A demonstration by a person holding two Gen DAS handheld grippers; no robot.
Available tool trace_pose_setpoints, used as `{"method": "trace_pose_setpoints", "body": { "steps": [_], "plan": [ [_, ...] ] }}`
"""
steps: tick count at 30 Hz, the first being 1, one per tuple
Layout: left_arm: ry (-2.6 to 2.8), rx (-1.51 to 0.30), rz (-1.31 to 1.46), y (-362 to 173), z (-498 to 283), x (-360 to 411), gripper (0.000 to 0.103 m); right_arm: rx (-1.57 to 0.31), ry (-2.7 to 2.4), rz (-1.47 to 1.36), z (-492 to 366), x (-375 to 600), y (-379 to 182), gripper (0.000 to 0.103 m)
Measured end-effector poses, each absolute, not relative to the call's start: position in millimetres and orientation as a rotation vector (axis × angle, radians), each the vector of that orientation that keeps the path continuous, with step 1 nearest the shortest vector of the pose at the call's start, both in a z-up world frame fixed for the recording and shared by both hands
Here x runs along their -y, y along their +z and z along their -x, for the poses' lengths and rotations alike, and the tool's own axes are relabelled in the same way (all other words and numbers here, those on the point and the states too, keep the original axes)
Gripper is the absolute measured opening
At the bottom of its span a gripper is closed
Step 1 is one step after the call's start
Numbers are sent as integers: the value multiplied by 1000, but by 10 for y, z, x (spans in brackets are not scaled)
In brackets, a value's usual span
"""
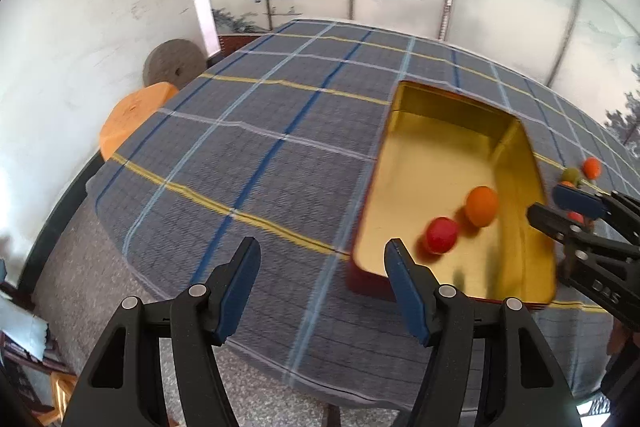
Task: Organize fruits
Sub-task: 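Carry the orange into the gold tin and open the right gripper, then grasp a brown fruit with the right gripper while the left gripper grasps another brown fruit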
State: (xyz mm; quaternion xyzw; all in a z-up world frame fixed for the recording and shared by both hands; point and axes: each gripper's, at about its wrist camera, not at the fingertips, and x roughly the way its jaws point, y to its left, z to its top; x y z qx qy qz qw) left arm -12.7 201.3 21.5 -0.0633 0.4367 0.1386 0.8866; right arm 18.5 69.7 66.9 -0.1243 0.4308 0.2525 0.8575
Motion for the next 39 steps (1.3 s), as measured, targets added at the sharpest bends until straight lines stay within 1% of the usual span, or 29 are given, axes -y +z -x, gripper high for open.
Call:
{"method": "trace_pose_setpoints", "body": {
  "steps": [8,12,16,22,31,33,36,39],
  "plan": [
    [132,-886,70,328,102,-1443,65,-869,392,234,233,276,880,46],
    [46,-893,39,315,77,-1127,65,-909,280,220,416,859,827,46],
    [-34,-903,2,282,38,-798,65,-949,222,206,535,1161,685,46],
    [-133,-910,-28,245,9,-404,65,-978,217,175,488,1208,405,46],
    [-208,-951,-30,143,-113,-94,65,-972,223,159,236,1129,169,45],
    [-220,-968,-20,110,-155,-52,65,-975,238,155,206,1120,138,43],
    [-232,-984,-19,71,-210,15,65,-956,250,151,216,1124,122,37],
    [-240,-997,-27,33,-258,102,65,-950,259,144,211,1163,121,36]
  ]
}}
